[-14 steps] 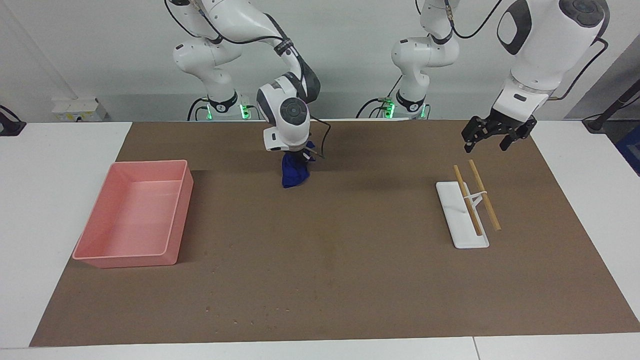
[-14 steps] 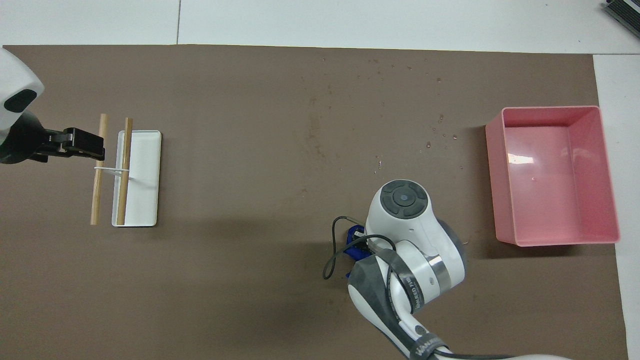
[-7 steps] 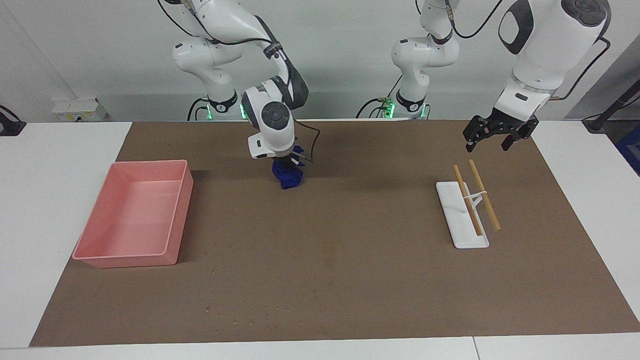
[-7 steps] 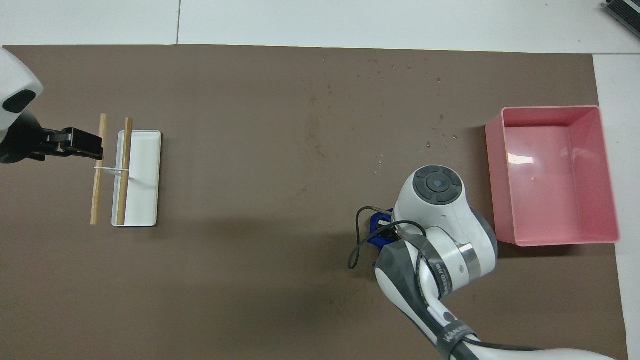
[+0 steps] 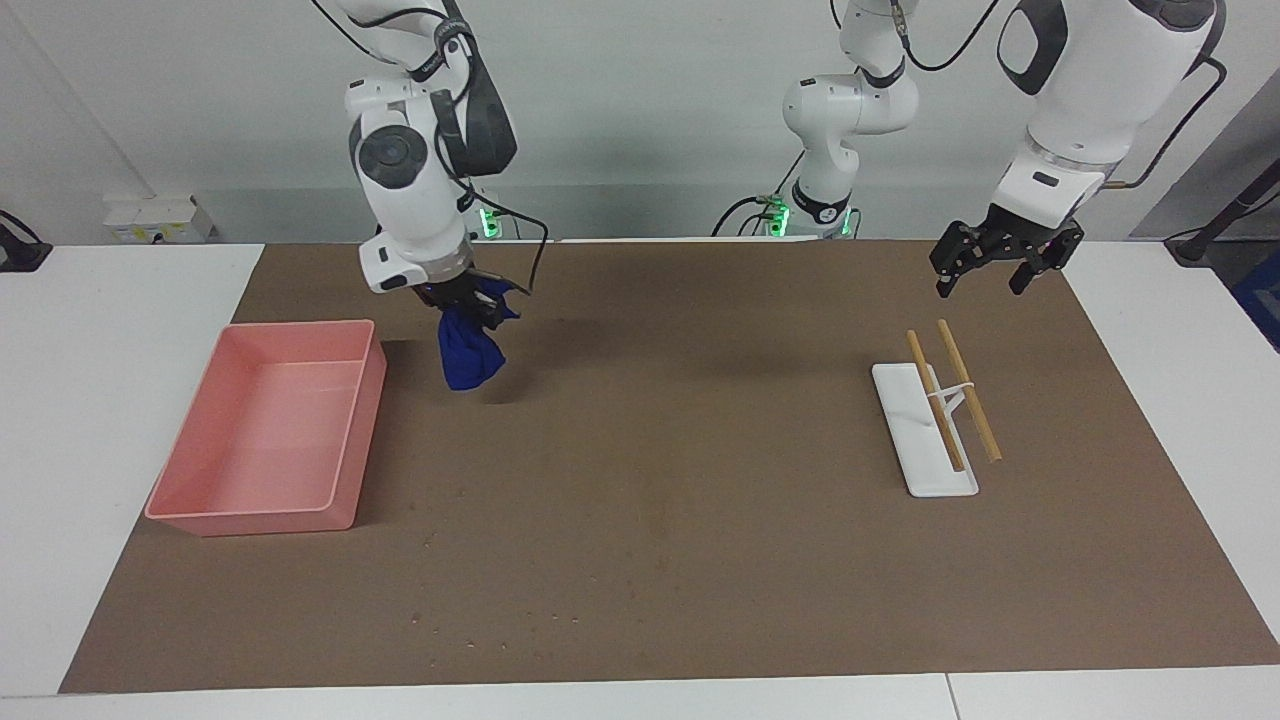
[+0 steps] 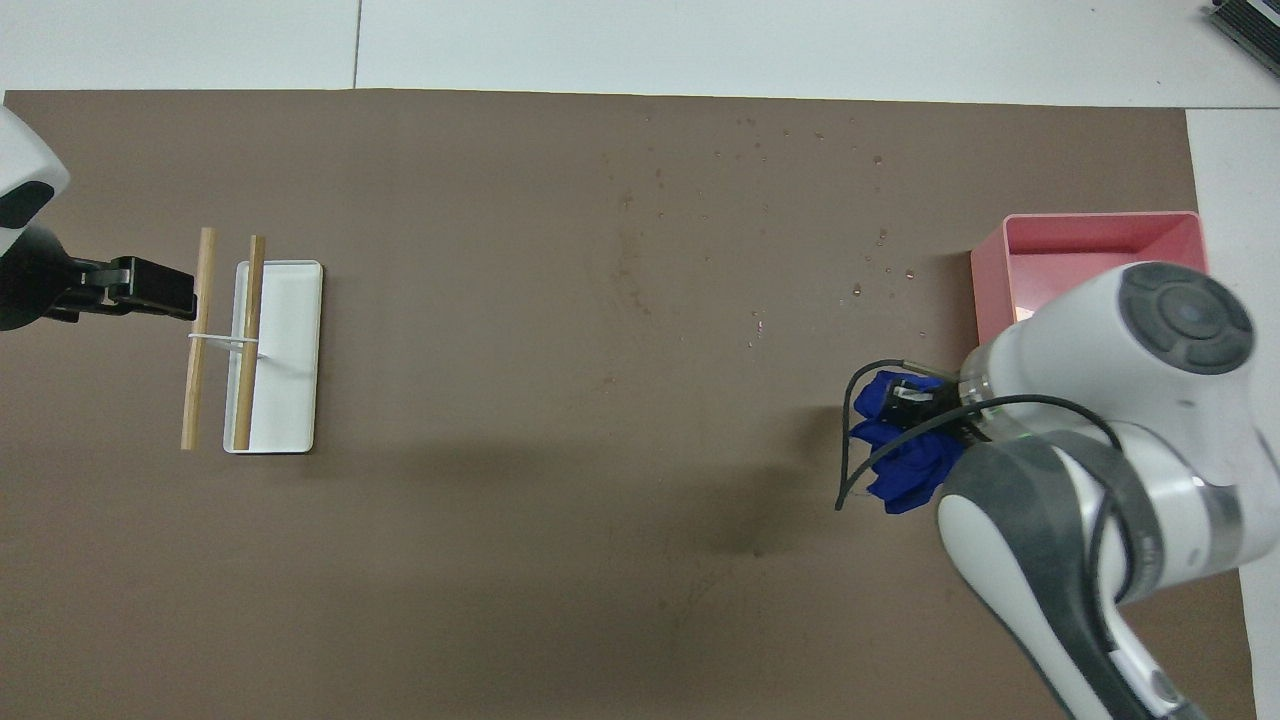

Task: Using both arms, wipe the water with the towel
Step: 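Carry the cloth into the pink bin with the right gripper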

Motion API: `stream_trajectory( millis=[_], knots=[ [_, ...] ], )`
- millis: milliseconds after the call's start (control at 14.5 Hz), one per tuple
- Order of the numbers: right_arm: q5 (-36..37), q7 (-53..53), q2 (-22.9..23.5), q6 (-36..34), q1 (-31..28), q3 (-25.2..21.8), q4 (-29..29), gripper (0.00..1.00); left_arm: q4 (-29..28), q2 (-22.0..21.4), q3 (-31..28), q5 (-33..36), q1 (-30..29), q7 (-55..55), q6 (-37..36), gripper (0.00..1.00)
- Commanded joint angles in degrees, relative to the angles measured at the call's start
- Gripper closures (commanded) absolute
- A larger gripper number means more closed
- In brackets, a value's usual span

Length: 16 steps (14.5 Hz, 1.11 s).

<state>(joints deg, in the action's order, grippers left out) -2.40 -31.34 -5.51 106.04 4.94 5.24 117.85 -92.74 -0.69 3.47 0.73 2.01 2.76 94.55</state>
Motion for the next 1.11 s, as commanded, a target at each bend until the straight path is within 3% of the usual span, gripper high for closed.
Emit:
stream_trajectory(
  millis=[0, 138, 415, 553, 760, 898, 1037],
  knots=[
    [-0.06, 11.25, -0.29, -1.79, -8.5, 0.38, -3.93, 1.0, -0.25, -1.07, -0.65, 1.21, 0.45, -0.47, -1.03, 0.0],
    [-0.06, 18.82, 0.24, -3.29, -13.7, 0.29, -5.61, 1.0, -0.25, -1.42, -0.74, 1.21, 0.19, -0.47, -1.29, 0.0],
    [-0.06, 24.2, 1.46, -2.77, -21.71, 0.12, -4.74, 1.0, -0.51, -1.6, -0.65, 1.21, 0.28, -0.38, -1.12, 0.0],
    [0.02, 27.63, 6.02, -2.5, -26.79, 0.2, -4.65, 1.0, -0.51, -1.68, -0.65, 1.21, 0.19, -0.38, -1.03, 0.0],
    [0.99, 28.27, 9.46, -2.59, -27.53, 0.12, -4.47, 1.0, -0.51, -1.68, -0.57, 1.21, 0.28, -0.3, -1.12, 0.0],
    [0.99, 26.87, 9.38, -2.85, -27.26, 0.2, -4.3, 0.2, -0.68, -1.68, -0.56, 1.21, 0.37, -0.3, -0.86, 0.0],
    [0.99, 26.59, 9.47, -2.85, -27.26, 0.2, -4.56, 0.08, -0.86, -1.77, -0.56, 1.21, 0.37, -0.3, -0.77, 0.0]
  ],
)
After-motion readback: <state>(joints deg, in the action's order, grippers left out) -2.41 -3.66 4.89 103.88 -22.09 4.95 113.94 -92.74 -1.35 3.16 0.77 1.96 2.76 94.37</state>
